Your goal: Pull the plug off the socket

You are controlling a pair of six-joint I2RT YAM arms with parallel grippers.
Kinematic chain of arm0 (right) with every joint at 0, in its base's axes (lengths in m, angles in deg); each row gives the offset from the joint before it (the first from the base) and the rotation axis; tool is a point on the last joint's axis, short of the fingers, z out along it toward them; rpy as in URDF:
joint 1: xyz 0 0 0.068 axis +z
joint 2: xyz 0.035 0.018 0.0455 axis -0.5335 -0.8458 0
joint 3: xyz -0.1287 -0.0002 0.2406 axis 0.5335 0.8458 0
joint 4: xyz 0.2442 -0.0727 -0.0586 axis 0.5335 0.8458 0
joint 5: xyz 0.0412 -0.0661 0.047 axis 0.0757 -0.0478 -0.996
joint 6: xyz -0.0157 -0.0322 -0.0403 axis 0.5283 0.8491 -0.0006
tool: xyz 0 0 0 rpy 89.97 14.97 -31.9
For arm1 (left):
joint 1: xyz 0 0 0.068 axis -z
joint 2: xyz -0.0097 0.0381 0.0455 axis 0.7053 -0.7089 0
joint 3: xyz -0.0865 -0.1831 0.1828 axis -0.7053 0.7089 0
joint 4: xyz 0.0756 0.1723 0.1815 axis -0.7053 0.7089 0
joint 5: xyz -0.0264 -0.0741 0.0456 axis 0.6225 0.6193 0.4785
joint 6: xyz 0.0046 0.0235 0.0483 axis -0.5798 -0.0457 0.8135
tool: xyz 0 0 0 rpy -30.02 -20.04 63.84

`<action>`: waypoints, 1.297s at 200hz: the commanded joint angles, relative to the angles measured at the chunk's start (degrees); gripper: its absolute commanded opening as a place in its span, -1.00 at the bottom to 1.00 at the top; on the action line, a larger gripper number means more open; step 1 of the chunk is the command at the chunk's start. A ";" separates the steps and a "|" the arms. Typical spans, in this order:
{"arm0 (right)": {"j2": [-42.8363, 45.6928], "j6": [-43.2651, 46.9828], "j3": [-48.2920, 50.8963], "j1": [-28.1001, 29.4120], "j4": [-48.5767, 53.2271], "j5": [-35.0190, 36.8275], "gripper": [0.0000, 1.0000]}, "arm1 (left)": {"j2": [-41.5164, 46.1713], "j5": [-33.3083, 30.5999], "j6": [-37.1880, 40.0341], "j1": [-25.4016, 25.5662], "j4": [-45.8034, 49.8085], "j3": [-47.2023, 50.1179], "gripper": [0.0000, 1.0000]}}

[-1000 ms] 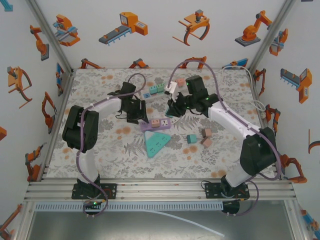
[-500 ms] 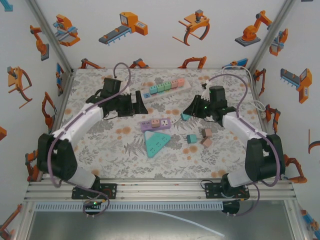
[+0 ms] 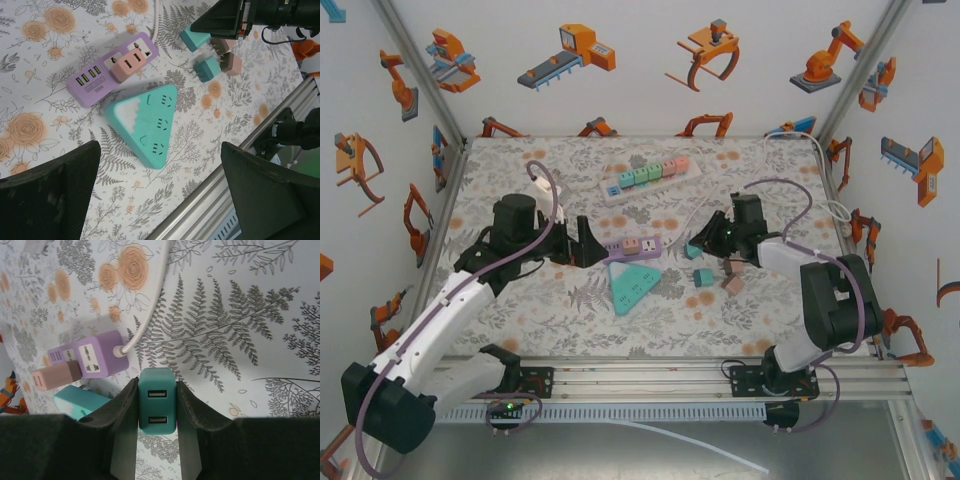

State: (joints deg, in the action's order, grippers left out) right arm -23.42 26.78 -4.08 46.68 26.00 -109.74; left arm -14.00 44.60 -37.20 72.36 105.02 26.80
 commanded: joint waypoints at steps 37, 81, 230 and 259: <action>-0.64 1.35 3.04 -0.10 -0.97 4.09 -0.37 | 0.14 -2.13 1.85 0.09 -1.37 1.23 0.94; -1.08 2.48 3.02 -0.14 0.62 5.64 -0.26 | -1.39 -2.04 1.43 0.35 -1.72 0.64 0.94; 13.41 12.33 -2.63 -0.05 14.14 13.08 0.14 | -6.01 -10.77 -0.22 0.41 2.86 -1.12 0.94; 18.41 19.43 -5.15 1.20 11.95 11.37 0.13 | -6.92 -13.58 -4.62 -0.32 1.20 -0.90 0.94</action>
State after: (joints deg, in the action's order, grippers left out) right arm -9.10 38.54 -5.54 46.70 38.87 -98.48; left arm -20.71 34.19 -37.99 72.60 106.13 27.41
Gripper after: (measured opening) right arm 0.568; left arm 0.972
